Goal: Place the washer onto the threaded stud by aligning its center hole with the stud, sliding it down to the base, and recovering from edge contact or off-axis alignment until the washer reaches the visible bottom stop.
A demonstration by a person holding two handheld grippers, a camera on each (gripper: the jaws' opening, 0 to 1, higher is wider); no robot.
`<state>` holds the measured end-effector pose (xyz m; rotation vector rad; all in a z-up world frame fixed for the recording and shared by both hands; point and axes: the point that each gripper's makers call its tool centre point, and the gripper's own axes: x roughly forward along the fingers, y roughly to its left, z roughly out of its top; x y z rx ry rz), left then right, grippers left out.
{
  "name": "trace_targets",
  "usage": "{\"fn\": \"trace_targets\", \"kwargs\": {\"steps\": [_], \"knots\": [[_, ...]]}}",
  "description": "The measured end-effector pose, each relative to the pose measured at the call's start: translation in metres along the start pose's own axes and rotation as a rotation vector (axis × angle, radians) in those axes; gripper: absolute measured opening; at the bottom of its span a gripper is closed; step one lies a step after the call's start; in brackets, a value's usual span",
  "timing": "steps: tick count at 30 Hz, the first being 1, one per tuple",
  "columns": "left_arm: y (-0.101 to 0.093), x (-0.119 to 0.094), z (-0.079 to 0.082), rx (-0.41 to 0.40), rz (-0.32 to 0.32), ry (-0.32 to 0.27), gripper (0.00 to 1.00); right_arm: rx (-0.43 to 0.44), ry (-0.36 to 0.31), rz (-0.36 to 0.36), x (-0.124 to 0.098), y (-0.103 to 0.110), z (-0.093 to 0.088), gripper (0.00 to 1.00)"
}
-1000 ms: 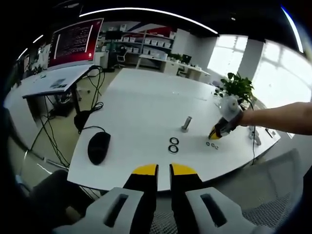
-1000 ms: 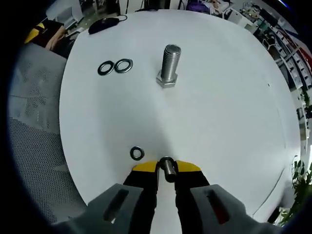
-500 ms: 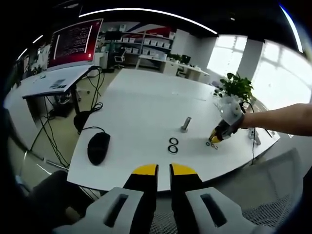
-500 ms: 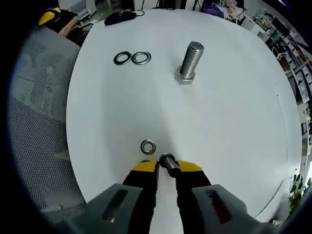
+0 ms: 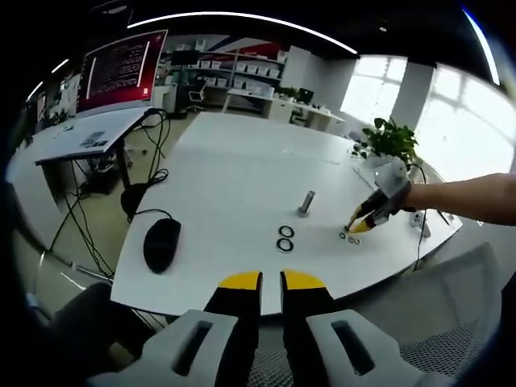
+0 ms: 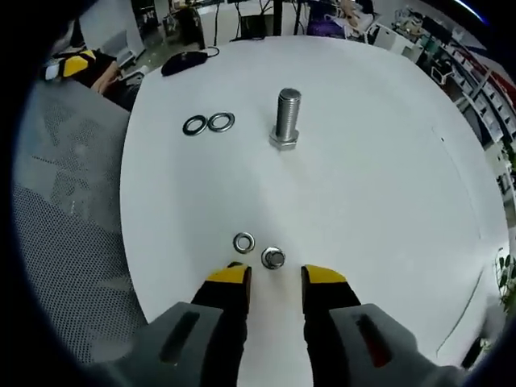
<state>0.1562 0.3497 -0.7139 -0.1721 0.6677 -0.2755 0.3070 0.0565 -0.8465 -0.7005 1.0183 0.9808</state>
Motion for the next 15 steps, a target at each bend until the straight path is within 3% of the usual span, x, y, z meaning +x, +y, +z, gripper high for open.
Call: {"fn": "trace_targets", "kwargs": {"steps": [15], "knots": [[-0.001,0.0,0.0,0.003,-0.004,-0.003,0.06,0.045,-0.05,0.011,-0.016,0.018,-0.014,0.27]]}}
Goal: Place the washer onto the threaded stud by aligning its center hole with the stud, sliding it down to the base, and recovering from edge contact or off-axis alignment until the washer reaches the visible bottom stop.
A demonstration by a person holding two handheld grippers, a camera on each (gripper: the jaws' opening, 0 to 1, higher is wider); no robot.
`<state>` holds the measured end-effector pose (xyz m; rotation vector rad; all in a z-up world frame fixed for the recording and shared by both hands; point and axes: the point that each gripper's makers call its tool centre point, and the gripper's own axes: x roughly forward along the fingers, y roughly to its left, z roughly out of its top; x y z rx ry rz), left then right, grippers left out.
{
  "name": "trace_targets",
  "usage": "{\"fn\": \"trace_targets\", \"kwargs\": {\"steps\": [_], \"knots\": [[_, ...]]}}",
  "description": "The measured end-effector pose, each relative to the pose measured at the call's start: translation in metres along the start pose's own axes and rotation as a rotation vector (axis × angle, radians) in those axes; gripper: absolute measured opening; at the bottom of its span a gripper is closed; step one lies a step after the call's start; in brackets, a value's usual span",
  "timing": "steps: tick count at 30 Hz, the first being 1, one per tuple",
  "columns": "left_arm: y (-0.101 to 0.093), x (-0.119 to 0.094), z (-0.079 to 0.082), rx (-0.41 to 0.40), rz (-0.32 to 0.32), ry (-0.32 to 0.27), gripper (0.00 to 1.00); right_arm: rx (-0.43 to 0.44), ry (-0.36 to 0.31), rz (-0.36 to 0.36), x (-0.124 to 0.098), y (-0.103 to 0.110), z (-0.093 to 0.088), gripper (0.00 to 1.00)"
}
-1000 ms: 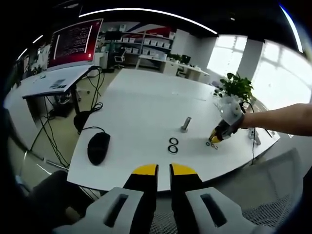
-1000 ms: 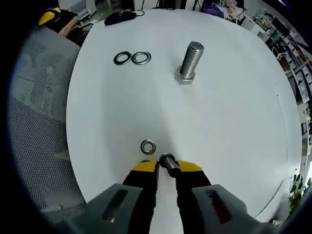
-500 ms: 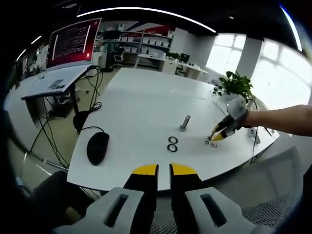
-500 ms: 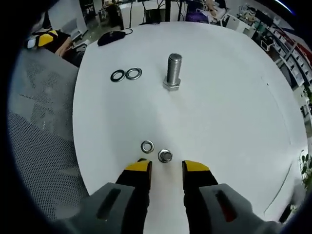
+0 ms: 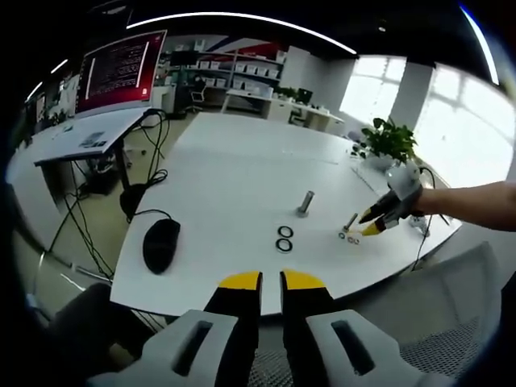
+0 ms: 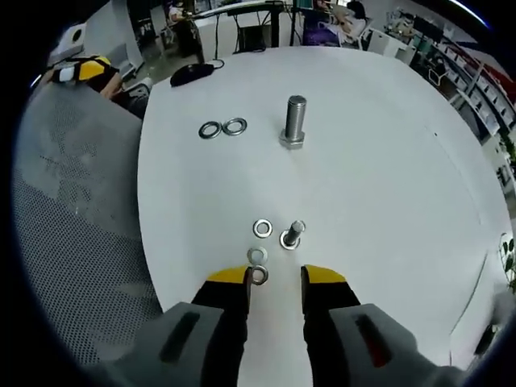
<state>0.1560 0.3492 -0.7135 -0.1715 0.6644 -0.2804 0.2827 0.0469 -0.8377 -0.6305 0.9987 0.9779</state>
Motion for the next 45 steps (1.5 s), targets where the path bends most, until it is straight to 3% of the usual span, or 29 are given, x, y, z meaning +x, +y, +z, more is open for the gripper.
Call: {"fn": "trace_targets", "kwargs": {"steps": [13,29,45], "knots": [[-0.002,0.001,-0.002,0.009,-0.009,0.014,0.06,0.032,-0.016,0.004,-0.003,0.017,-0.015,0.27],[-0.001,0.002,-0.005,0.018,-0.007,0.037,0.07,0.003,0.047,0.029,0.01,0.023,-0.019,0.27],[-0.001,0.002,-0.006,0.023,-0.006,0.046,0.07,-0.081,0.116,0.018,0.018,0.019,-0.019,0.26]]}}
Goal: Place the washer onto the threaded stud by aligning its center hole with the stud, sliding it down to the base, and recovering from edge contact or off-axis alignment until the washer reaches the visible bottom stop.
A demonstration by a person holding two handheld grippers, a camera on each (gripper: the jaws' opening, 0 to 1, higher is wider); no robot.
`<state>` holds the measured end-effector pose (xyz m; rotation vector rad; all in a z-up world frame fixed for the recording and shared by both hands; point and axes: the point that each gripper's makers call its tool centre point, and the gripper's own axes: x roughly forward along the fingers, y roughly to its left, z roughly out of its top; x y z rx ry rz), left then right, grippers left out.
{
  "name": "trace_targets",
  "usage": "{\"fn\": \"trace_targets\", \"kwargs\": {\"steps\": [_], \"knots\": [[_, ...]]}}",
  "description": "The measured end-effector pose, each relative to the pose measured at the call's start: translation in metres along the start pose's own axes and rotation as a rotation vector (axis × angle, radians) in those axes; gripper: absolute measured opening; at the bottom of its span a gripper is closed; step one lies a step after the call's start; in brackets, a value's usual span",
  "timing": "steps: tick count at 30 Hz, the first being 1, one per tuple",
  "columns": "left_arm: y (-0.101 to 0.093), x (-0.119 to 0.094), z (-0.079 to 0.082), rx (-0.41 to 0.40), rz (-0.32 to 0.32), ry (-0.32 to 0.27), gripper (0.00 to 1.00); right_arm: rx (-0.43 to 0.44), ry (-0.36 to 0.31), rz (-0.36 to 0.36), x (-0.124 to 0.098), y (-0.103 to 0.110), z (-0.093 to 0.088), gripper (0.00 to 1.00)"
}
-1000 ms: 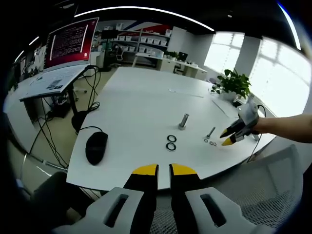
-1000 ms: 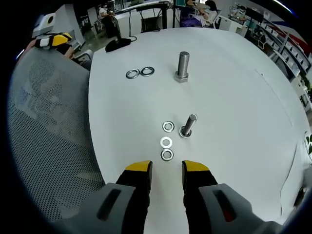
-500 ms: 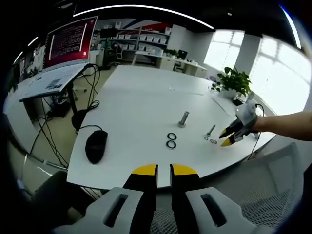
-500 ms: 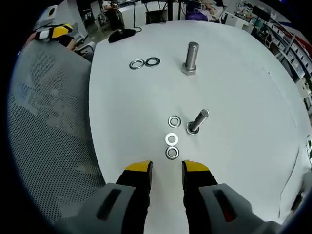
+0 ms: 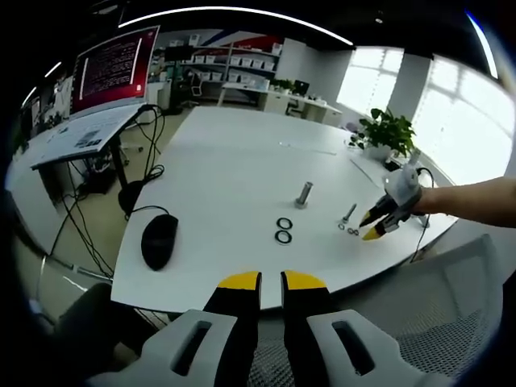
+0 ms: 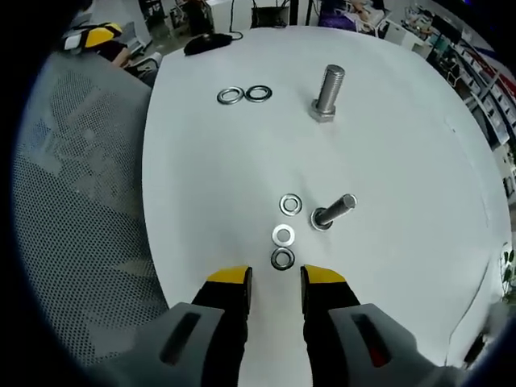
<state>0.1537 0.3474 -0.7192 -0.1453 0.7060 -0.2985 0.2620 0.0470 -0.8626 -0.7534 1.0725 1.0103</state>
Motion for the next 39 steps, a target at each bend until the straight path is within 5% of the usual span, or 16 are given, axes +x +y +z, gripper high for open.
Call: {"fn": "trace_targets", "kwargs": {"steps": [20,25,39], "knots": [[0.0007,-0.0001,0.0009,-0.006,0.003,-0.005,0.07,-0.047,0.089,0.032,0.0072,0.0014,0.0012,0.25],[0.0008,-0.0005,0.0012,-0.009,0.003,-0.01,0.07,0.009,0.073,0.022,0.0071,-0.0012,0.0034,0.22],[0.001,-0.0005,0.0017,-0.011,0.004,-0.014,0.07,-0.01,0.058,-0.003,0.0081,-0.0025,0.0057,0.16]]}}
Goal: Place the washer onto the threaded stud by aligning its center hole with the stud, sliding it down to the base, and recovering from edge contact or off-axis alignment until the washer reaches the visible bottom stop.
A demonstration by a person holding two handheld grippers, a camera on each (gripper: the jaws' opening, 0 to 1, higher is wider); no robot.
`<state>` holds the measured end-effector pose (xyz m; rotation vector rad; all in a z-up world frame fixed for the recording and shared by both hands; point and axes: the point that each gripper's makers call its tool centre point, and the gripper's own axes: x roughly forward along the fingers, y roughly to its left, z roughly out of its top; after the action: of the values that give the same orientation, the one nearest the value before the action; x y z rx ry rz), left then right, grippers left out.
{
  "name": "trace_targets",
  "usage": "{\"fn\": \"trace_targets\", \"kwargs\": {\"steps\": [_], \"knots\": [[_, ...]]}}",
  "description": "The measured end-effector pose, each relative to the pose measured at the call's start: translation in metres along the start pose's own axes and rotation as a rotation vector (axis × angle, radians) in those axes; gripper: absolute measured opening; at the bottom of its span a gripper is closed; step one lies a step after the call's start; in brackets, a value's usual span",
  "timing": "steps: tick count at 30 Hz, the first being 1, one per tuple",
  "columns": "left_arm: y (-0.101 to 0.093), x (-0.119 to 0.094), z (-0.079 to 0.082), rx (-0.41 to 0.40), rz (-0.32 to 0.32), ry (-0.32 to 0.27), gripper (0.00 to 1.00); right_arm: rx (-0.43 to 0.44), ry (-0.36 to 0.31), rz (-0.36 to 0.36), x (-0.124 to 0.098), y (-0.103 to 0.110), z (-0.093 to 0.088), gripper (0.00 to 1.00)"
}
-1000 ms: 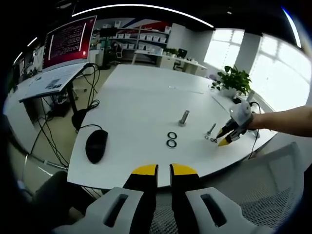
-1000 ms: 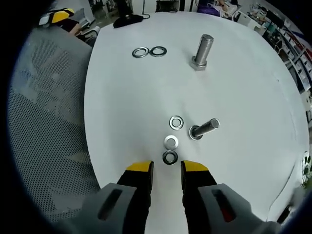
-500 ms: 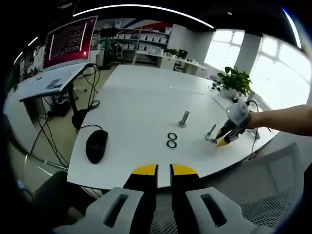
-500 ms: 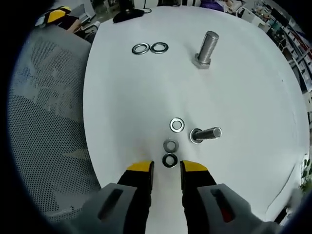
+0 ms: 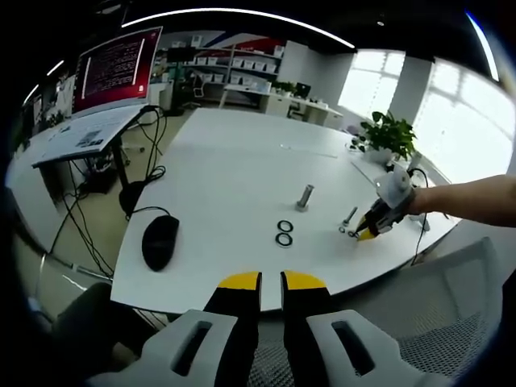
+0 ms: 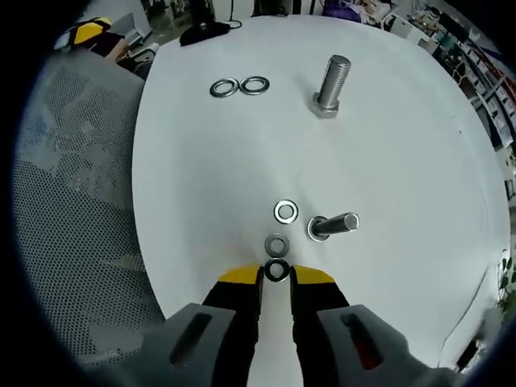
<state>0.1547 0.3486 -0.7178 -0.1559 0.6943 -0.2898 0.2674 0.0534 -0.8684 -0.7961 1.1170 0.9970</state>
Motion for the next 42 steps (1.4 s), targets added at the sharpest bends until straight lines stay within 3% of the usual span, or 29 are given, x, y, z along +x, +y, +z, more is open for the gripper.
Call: {"fn": "trace_targets", "kwargs": {"steps": [8,18,24,28,42], "knots": [[0.0,0.0,0.0,-0.002,0.0,-0.003,0.07,-0.033,0.015,-0.014,0.0,0.001,-0.001,0.14],[0.0,0.0,0.0,-0.001,0.0,-0.003,0.07,-0.027,0.009,-0.018,0.0,-0.001,0.001,0.14],[0.0,0.0,0.0,0.003,-0.002,0.002,0.07,0.021,-0.001,-0.025,0.0,-0.001,0.001,0.14],[-0.001,0.0,0.0,0.005,-0.003,0.004,0.07,0.011,0.026,-0.009,-0.002,0.002,-0.003,0.13],[0.001,0.001,-0.001,0.009,-0.005,0.013,0.06,0.046,-0.012,-0.034,-0.026,-0.012,0.0,0.13]]}}
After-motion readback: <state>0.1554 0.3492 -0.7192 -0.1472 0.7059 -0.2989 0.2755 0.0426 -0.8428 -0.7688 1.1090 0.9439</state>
